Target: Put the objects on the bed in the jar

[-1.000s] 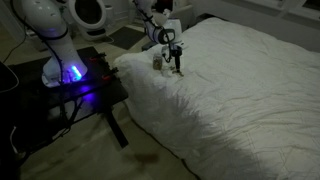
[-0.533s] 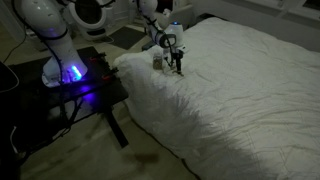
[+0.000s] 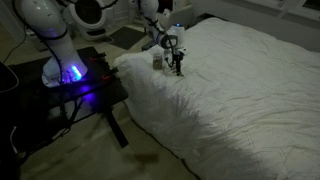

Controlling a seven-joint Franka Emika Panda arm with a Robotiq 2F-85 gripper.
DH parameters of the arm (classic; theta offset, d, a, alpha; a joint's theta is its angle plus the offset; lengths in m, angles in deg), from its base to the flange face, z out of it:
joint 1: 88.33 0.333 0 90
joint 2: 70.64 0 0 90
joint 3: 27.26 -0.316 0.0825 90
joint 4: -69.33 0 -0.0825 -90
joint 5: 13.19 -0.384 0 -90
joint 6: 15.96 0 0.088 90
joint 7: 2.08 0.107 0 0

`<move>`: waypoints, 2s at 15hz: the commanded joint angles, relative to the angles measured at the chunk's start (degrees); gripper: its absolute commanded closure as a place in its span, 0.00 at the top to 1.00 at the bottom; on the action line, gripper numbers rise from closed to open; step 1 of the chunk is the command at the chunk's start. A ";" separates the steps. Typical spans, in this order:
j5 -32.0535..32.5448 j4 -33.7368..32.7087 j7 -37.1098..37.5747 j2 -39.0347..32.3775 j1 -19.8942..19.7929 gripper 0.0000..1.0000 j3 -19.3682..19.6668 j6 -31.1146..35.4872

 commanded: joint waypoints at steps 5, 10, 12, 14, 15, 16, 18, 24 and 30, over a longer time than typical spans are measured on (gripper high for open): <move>-1.39 -3.67 -0.32 -0.35 -0.71 0.63 0.27 -7.90; -1.31 -3.91 -0.10 -0.15 -0.89 0.24 0.41 -8.68; -1.10 -3.56 0.25 0.22 -0.57 0.09 0.87 -8.69; -1.12 -3.08 0.46 0.76 -0.51 0.00 1.20 -8.77; -1.10 -3.00 0.51 0.95 -0.49 0.00 1.36 -9.11; -1.06 -2.96 0.72 1.24 -0.37 0.00 1.64 -9.85; -0.98 -2.73 0.38 2.31 -0.50 0.01 1.70 -12.29; -0.29 -1.55 -0.30 7.37 -0.46 0.01 1.33 -19.25; 1.04 -1.08 0.39 11.51 1.47 0.01 0.87 -23.62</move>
